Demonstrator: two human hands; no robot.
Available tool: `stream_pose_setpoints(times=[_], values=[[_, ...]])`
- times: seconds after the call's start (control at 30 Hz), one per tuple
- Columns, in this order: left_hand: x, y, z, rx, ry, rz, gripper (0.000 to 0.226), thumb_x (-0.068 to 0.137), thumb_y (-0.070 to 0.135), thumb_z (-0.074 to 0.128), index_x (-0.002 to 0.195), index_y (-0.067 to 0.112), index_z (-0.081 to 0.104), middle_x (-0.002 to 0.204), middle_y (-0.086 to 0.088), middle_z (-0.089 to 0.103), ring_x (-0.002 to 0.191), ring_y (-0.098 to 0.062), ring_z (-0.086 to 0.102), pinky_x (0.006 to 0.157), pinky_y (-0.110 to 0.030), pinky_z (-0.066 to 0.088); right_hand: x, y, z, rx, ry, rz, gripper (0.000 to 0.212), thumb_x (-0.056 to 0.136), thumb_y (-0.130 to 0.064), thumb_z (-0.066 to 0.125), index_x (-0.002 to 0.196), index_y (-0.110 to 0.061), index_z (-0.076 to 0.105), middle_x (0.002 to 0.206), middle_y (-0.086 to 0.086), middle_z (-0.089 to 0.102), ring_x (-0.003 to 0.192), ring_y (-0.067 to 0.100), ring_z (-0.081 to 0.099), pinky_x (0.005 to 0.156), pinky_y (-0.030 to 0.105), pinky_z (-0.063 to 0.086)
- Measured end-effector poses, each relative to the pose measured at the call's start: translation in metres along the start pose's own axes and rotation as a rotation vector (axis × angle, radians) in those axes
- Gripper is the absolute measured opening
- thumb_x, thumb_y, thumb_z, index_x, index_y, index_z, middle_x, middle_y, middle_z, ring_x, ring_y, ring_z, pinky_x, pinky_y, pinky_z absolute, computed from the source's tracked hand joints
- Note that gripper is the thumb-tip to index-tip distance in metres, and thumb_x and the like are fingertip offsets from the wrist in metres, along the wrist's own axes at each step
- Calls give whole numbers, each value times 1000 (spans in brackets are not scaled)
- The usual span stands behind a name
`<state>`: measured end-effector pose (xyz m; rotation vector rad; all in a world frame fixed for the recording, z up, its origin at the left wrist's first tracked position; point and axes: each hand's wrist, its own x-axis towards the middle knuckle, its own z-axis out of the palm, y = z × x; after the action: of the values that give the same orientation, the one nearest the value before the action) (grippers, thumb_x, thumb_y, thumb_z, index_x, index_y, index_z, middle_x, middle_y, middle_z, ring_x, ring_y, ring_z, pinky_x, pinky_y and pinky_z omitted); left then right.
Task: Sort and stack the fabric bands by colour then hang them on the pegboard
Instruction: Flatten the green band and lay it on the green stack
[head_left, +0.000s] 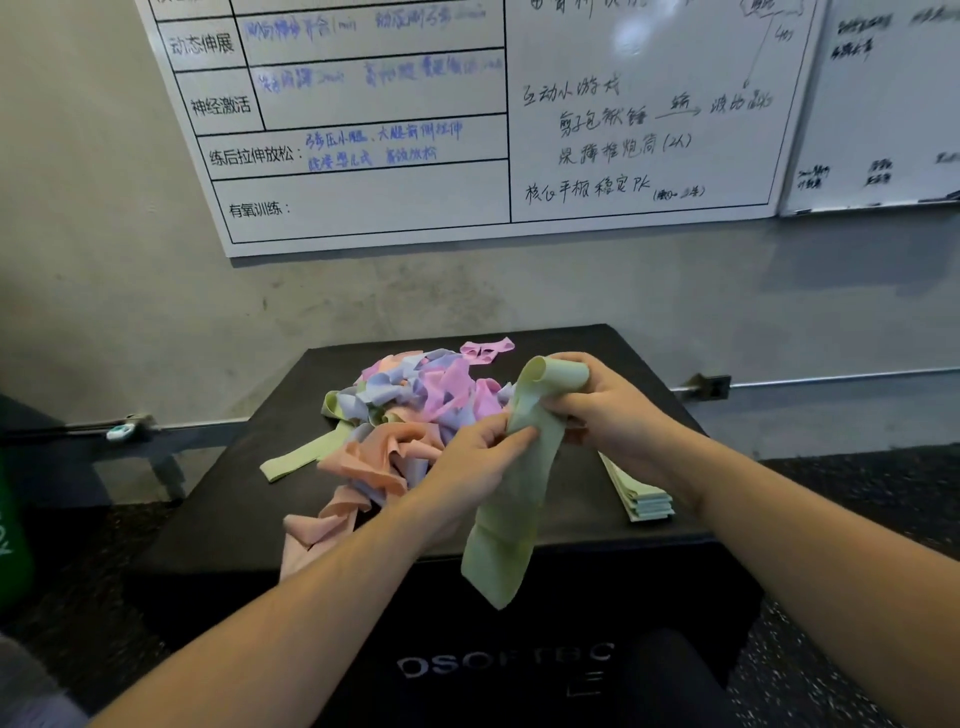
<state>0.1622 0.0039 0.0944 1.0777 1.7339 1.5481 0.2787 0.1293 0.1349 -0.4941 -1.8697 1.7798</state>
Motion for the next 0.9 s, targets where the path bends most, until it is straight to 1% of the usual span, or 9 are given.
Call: stream_pose_setpoints(times=[0.13, 0.27, 0.43, 0.57, 0.63, 0.73, 0.8, 0.83, 0.9], values=[[-14, 3, 5, -78, -16, -26, 10, 97, 29, 68, 100, 25, 77, 103, 3, 77, 99, -16, 67, 89, -34, 52, -15, 3, -5, 16, -5, 11, 52, 93, 11, 53, 134, -22, 49, 115, 13, 62, 88, 17, 65, 64, 30, 57], [-24, 7, 4, -145, -9, -39, 17, 83, 42, 74, 92, 29, 79, 100, -1, 76, 99, -22, 64, 90, -42, 50, -25, 0, -8, 20, -28, 35, 57, 93, 16, 46, 136, -23, 50, 119, 17, 60, 88, 18, 65, 64, 29, 57], [-34, 10, 0, -256, -3, -31, 14, 98, 24, 66, 98, 18, 78, 104, -9, 76, 92, -18, 67, 80, -32, 52, -33, -7, -12, -23, -87, 51, 72, 90, 21, 35, 142, -27, 45, 125, 16, 59, 96, 23, 63, 67, 33, 58], [-41, 17, -5, -333, 50, -20, 14, 99, 22, 64, 95, 18, 77, 100, -7, 76, 88, -16, 66, 77, -30, 53, -38, -8, -15, -67, -72, 82, 79, 86, 20, 32, 138, -36, 49, 109, 12, 67, 89, 23, 67, 74, 38, 56], [-44, 20, -7, -356, 62, -26, 14, 98, 24, 65, 92, 20, 77, 99, -6, 76, 90, -16, 66, 77, -33, 53, -43, -5, -15, -112, -72, 79, 81, 83, 18, 31, 130, -42, 57, 98, 6, 71, 88, 22, 65, 78, 41, 47], [-48, 23, -8, -388, 64, -13, 14, 97, 24, 66, 94, 20, 79, 107, -12, 75, 100, -23, 66, 93, -44, 53, -53, -7, -6, -182, -83, 50, 70, 82, 13, 31, 123, -35, 62, 92, 1, 70, 71, 11, 59, 70, 31, 39], [-50, 26, -8, -392, 75, -3, 13, 98, 23, 65, 100, 19, 77, 112, -13, 74, 107, -28, 66, 95, -48, 53, -62, -10, 2, -209, -109, 36, 53, 89, 3, 34, 122, -31, 58, 76, -10, 67, 58, 4, 52, 62, 25, 36], [-51, 27, -9, -395, 81, 13, 13, 98, 23, 65, 103, 18, 76, 114, -12, 74, 108, -28, 66, 92, -46, 54, -65, -10, 4, -218, -123, 33, 45, 93, -7, 37, 124, -34, 54, 69, -14, 62, 56, 4, 46, 59, 23, 34], [-50, 27, -10, -384, 95, 74, 14, 97, 21, 66, 107, 19, 75, 124, -9, 70, 115, -30, 65, 92, -46, 54, -70, -7, 7, -252, -141, 17, 39, 93, -29, 51, 128, -45, 46, 72, -16, 53, 59, 7, 40, 59, 24, 35]])
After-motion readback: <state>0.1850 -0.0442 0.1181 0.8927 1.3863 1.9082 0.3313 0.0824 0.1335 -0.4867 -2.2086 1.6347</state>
